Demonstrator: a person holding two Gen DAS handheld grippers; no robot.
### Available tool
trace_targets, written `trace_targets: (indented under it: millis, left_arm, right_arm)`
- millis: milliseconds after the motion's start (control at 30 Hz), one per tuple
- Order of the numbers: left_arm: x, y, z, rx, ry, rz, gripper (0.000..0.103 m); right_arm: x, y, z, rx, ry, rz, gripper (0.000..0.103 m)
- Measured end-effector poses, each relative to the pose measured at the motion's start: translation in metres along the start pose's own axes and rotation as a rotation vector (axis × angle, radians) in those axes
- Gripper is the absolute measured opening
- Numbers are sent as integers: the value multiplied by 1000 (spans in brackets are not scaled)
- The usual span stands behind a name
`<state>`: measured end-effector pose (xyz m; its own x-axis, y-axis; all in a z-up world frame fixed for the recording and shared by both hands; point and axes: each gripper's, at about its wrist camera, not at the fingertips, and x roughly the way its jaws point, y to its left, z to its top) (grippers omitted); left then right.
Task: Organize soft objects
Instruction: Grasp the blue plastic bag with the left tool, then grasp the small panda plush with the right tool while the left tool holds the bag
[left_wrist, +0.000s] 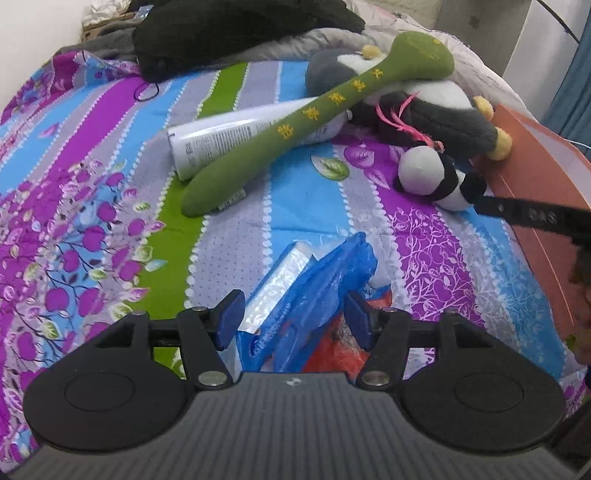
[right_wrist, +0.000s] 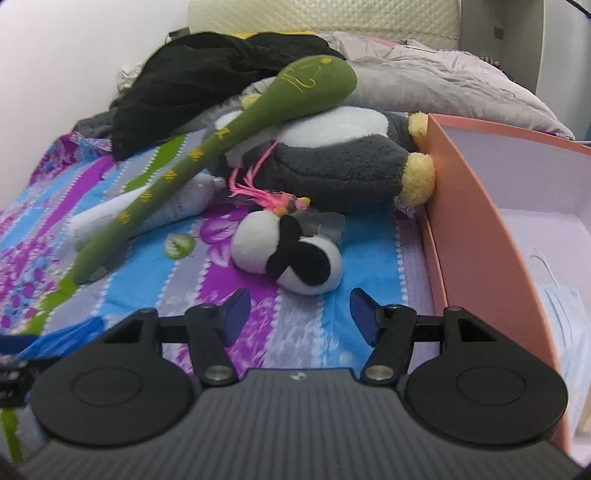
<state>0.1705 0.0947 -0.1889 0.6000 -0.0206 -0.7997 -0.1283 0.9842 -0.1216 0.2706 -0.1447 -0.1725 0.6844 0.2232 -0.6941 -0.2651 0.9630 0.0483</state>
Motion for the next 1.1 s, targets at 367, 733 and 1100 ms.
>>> trace_targets:
  millis: [367,733,1100]
  left_arm:
    - [11,-2,-5,5,15,-30,39]
    - [-3,-9,-8,-22,-19,-82,9]
    - [-23,-17,-20,-79,-48,-133,7]
  right_arm:
    - [34,7,9,-63,-35,-27,35]
    - [2,7,3,-81,-62,-19,26]
    - [-57,20,-32,-95,-47,-19,26]
